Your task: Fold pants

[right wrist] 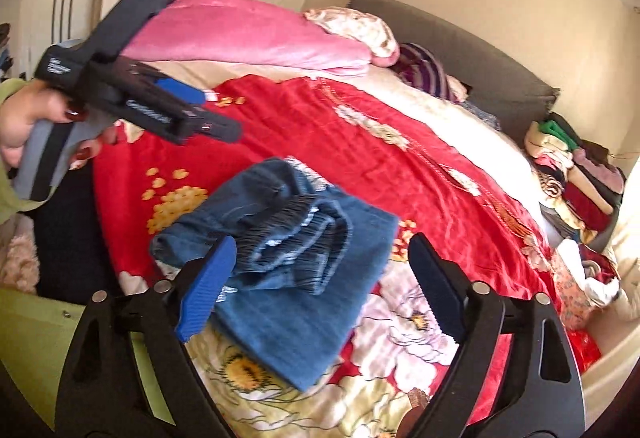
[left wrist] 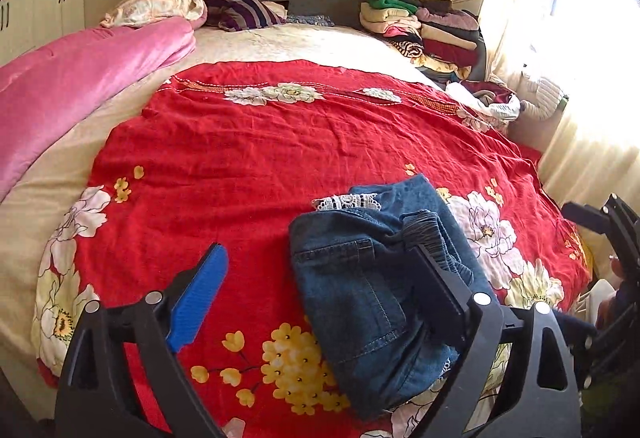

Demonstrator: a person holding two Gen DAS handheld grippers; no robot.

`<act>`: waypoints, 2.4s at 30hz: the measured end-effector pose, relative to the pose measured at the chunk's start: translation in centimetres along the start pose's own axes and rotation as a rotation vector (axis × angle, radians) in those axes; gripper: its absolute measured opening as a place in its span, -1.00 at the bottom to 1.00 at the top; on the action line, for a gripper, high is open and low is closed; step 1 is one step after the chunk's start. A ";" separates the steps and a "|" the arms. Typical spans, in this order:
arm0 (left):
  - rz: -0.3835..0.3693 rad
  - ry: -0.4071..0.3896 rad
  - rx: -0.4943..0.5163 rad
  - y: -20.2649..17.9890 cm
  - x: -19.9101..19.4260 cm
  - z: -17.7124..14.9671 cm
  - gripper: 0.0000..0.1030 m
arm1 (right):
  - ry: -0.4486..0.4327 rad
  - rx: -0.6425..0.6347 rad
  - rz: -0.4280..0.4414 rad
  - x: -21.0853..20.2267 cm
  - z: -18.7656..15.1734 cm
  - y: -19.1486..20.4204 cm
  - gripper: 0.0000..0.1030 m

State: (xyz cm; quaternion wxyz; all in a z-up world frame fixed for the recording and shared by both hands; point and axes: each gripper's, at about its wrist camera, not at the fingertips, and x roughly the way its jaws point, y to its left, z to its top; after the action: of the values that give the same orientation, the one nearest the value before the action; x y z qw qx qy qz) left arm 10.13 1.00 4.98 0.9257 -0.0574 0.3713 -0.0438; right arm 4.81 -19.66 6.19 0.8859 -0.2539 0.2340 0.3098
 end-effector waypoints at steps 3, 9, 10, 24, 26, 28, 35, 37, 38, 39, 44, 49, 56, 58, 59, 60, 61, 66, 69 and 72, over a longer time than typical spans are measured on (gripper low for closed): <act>0.004 0.004 -0.010 0.2 0.2 -0.1 0.81 | 0.003 0.016 -0.023 0.1 -0.3 -0.7 0.61; 0.008 0.033 -0.026 0.4 1.3 -0.6 0.85 | 0.014 0.058 -0.058 0.7 -0.9 -2.0 0.65; 0.009 0.037 -0.028 0.4 1.5 -0.7 0.85 | 0.019 0.074 -0.061 1.0 -1.1 -2.3 0.65; 0.017 0.129 -0.027 0.3 4.7 -3.1 0.86 | 0.116 0.229 -0.098 4.6 -4.1 -5.4 0.66; 0.012 0.142 -0.028 0.3 5.0 -3.4 0.87 | 0.128 0.219 -0.108 5.0 -4.3 -5.2 0.66; 0.008 0.153 -0.028 0.1 5.3 -3.6 0.87 | 0.135 0.213 -0.117 5.2 -4.5 -5.2 0.66; -0.006 0.175 -0.033 -0.3 6.1 -4.1 0.87 | 0.148 0.223 -0.116 5.9 -4.8 -5.3 0.66; -0.008 0.179 -0.040 -0.2 6.4 -4.1 0.87 | 0.152 0.235 -0.116 6.1 -4.8 -5.6 0.66; -0.009 0.183 -0.045 -0.2 6.6 -4.1 0.87 | 0.153 0.240 -0.114 6.2 -4.8 -5.7 0.66; -0.010 0.186 -0.048 -0.2 6.7 -4.2 0.87 | 0.154 0.245 -0.113 6.3 -4.9 -5.8 0.66; -0.017 0.204 -0.062 0.0 7.7 -4.4 0.87 | 0.165 0.258 -0.112 7.0 -5.0 -6.1 0.66; -0.025 0.214 -0.071 0.1 8.4 -4.6 0.87 | 0.174 0.262 -0.109 7.7 -5.0 -6.1 0.66; -0.024 0.211 -0.071 0.0 8.8 -4.6 0.90 | 0.191 0.280 -0.090 8.9 -5.1 -6.2 0.66; -0.022 0.207 -0.069 -0.1 9.0 -4.6 0.91 | 0.203 0.303 -0.069 9.4 -5.4 -6.5 0.66; -0.022 0.206 -0.067 -0.1 9.1 -4.6 0.91 | 0.209 0.311 -0.060 9.7 -5.5 -6.5 0.66; -0.019 0.203 -0.063 -0.2 9.2 -4.6 0.91 | 0.216 0.322 -0.050 9.9 -5.7 -6.6 0.66; -0.019 0.200 -0.062 -0.3 9.2 -4.6 0.91 | 0.224 0.335 -0.037 10.2 -5.8 -6.7 0.66; -0.014 0.192 -0.045 -0.7 9.6 -4.5 0.89 | 0.264 0.392 0.034 11.7 -6.8 -6.8 0.55; -0.017 0.189 -0.041 -1.0 9.6 -4.6 0.81 | 0.280 0.450 0.095 12.4 -7.6 -7.1 0.39; -0.035 0.187 -0.030 -1.5 9.6 -4.7 0.54 | 0.277 0.493 0.132 12.7 -7.9 -7.4 0.33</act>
State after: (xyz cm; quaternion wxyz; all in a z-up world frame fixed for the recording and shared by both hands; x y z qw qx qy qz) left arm 13.79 -1.98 -4.73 0.8852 -0.0737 0.4555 -0.0597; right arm 16.58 -23.94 -4.86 0.8585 -0.0551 0.4368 0.2631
